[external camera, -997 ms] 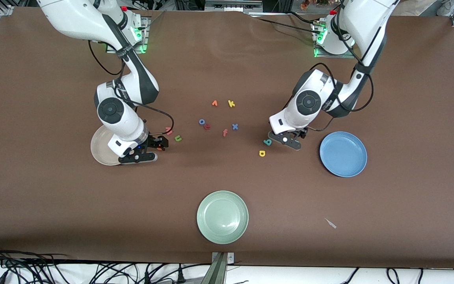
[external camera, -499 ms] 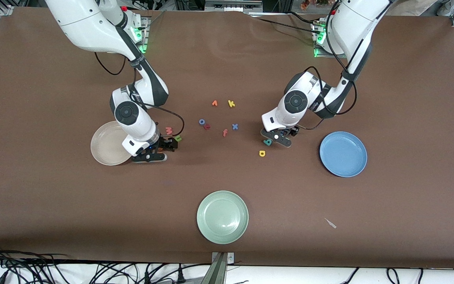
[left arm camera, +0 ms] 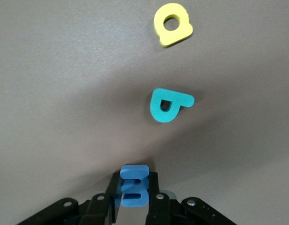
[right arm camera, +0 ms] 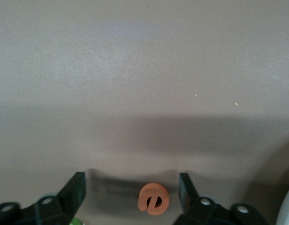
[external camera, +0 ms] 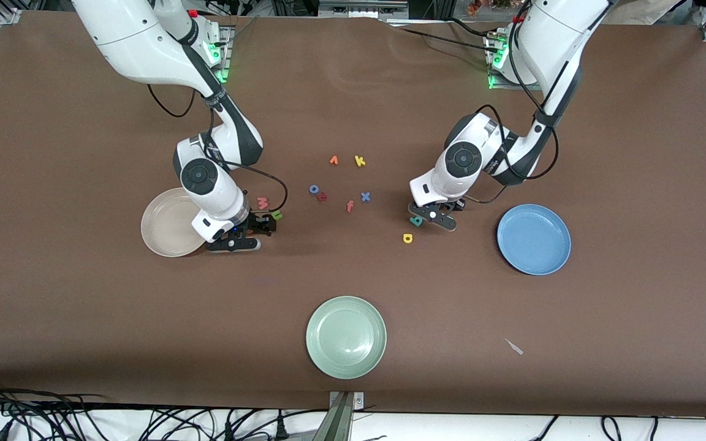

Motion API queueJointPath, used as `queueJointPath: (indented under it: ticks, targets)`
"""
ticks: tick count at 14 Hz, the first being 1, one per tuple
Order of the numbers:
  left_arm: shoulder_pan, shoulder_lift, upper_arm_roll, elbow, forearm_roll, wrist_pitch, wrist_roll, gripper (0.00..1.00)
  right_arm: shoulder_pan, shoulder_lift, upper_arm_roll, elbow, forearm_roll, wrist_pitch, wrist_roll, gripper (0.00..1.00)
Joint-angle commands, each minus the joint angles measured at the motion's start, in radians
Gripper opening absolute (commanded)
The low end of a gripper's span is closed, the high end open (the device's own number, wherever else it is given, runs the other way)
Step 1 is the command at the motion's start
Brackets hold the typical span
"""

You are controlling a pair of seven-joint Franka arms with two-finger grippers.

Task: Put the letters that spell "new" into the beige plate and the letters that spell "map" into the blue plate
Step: 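Place the m on the blue plate while the right gripper carries the e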

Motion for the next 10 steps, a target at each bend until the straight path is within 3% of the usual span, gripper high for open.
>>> queueJointPath:
  ticks: [1, 4, 7, 10]
  targets:
    - [0.011, -0.082, 0.015, 0.032, 0.039, -0.135, -0.013, 0.00, 0.006, -0.033, -0.007, -0.047, -0.017, 0.012, 0.018, 0.79]
    - [0.093, -0.124, 0.021, 0.106, 0.041, -0.286, 0.092, 0.00, 0.005, -0.044, -0.007, -0.067, -0.017, 0.012, 0.012, 0.57]
    - [0.222, -0.119, 0.021, 0.117, 0.041, -0.289, 0.262, 0.01, 0.005, -0.059, -0.007, -0.083, -0.017, 0.009, 0.009, 0.41]
    - [0.302, -0.078, 0.018, 0.112, 0.160, -0.276, 0.286, 0.03, 0.005, -0.066, -0.007, -0.089, -0.017, 0.008, 0.005, 0.20]
